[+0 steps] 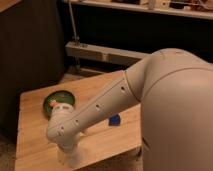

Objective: Place the ceramic cup over the eraser

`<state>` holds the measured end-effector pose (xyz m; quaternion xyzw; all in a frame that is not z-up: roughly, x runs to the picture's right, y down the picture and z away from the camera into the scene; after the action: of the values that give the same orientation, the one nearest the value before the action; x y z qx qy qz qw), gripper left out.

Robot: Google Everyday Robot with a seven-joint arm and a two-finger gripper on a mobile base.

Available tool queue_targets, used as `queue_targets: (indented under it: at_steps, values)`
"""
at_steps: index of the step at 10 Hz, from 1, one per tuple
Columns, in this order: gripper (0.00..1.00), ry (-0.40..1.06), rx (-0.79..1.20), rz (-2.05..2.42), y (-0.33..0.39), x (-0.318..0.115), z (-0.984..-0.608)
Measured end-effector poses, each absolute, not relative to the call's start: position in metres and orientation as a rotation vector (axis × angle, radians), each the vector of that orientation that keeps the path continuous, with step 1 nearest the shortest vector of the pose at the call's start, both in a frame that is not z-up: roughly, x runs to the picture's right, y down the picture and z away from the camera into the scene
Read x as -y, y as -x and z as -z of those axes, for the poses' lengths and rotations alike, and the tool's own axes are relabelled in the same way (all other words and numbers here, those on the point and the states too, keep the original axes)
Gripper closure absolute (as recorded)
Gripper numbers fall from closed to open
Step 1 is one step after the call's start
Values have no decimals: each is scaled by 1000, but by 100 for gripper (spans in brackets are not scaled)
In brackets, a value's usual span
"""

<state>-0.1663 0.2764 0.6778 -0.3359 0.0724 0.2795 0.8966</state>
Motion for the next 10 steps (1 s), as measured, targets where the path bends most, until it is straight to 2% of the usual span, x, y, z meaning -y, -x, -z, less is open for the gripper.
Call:
queue_targets:
  at_steps: [1,2,4,5,6,9,10]
  values:
    - [20,727,-146,-575,169,-281,-687]
    - [26,759,-146,-568,171,-286,-694]
    - [44,790,-156,-556,177,-285,-694]
    - [56,793,-173,-548,176,-278,-688]
    - [64,796,-181,-544,178,-272,-680]
    - [94,788,-225,-524,181,-236,-639]
    - [99,779,-242,-515,183,-220,-624]
